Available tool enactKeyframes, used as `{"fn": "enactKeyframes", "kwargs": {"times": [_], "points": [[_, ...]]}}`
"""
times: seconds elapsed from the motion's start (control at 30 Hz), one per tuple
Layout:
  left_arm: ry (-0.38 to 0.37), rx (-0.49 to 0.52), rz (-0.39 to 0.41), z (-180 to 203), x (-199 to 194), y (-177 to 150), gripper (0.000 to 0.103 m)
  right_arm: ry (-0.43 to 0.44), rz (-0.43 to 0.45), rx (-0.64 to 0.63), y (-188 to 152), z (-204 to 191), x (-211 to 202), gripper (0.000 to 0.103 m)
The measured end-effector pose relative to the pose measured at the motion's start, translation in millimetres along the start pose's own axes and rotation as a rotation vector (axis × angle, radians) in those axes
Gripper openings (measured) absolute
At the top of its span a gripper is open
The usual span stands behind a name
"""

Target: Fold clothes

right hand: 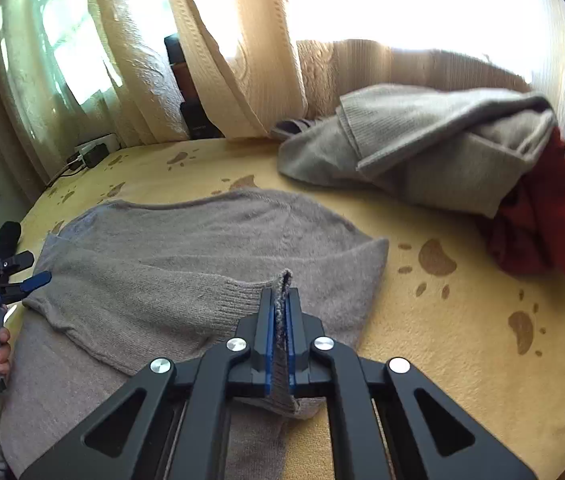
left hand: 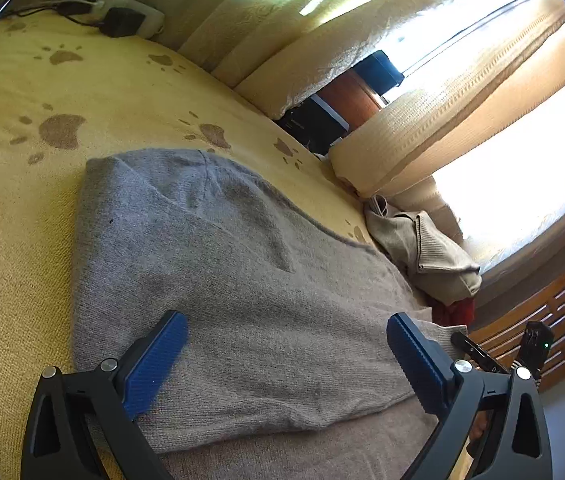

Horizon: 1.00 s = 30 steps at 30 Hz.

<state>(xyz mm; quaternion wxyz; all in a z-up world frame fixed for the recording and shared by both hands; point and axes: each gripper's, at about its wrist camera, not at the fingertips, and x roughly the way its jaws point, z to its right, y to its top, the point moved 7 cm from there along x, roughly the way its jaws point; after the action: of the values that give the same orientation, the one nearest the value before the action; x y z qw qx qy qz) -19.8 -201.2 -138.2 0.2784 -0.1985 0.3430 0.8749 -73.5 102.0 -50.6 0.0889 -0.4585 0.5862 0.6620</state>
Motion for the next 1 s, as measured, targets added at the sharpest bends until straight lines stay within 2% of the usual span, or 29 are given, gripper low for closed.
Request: {"fn": "enactKeyframes", "kwargs": {"times": [0.13, 0.23, 0.27, 0.33, 0.37, 0.5, 0.53, 0.6, 0.63, 0.7, 0.77, 0.83, 0.9, 0.93, 1.0], "points": [[0.036, 0.007, 0.029, -0.6, -4.4, 0.5, 0.102, -0.068, 0.067, -0.105, 16.7, -20.1, -9.6, 0.005], [0.141, 0.013, 0.096, -14.2, -15.8, 8.1, 0.102, -0.106, 0.119, -0.129, 29.3, -25.3, -11.3, 0.005], [0.136, -0.004, 0.098, -21.1, -17.0, 11.0, 0.102, -0.122, 0.125, -0.121, 31.3, -22.1, -8.8, 0.005], [0.081, -0.047, 0.092, -30.0, -17.8, 14.6, 0.102, -0.133, 0.086, -0.099, 28.9, -12.7, 7.3, 0.005], [0.078, -0.050, 0.092, -30.8, -18.6, 15.8, 0.102, -0.136, 0.060, -0.091, 24.9, -7.4, 18.7, 0.005], [0.160, 0.021, 0.079, -24.6, -13.1, 13.0, 0.102, -0.148, -0.060, -0.101, -2.7, 7.0, 64.4, 0.005], [0.185, 0.038, 0.079, -23.6, -12.0, 12.3, 0.102, -0.143, -0.060, -0.094, -5.8, 10.5, 67.7, 0.005], [0.224, 0.059, 0.082, -22.6, -11.0, 11.6, 0.102, -0.163, -0.059, -0.077, -7.7, 19.4, 68.3, 0.014], [0.238, 0.064, 0.084, -22.7, -10.9, 11.6, 0.102, -0.196, -0.056, -0.059, -5.8, 26.9, 64.2, 0.023], [0.280, 0.062, 0.096, -26.1, -14.5, 14.2, 0.102, -0.250, -0.037, -0.018, -1.8, 40.9, 53.2, 0.027], [0.331, 0.053, 0.115, -31.2, -20.3, 17.9, 0.102, -0.205, 0.014, 0.004, 2.5, 38.5, 36.1, 0.027], [0.331, 0.010, 0.134, -36.6, -28.9, 23.8, 0.102, -0.142, 0.049, 0.007, 6.0, 27.8, 23.6, 0.027], [0.240, -0.020, 0.134, -30.0, -32.8, 29.2, 0.102, -0.062, 0.065, -0.013, 8.2, 7.7, 16.6, 0.027], [0.207, -0.010, 0.122, -21.5, -30.8, 31.3, 0.102, -0.022, 0.072, -0.023, 9.3, -2.3, 12.9, 0.027], [0.152, 0.051, 0.082, 1.7, -18.1, 33.9, 0.102, 0.028, 0.032, -0.066, 4.2, -25.3, 22.5, 0.027]]}}
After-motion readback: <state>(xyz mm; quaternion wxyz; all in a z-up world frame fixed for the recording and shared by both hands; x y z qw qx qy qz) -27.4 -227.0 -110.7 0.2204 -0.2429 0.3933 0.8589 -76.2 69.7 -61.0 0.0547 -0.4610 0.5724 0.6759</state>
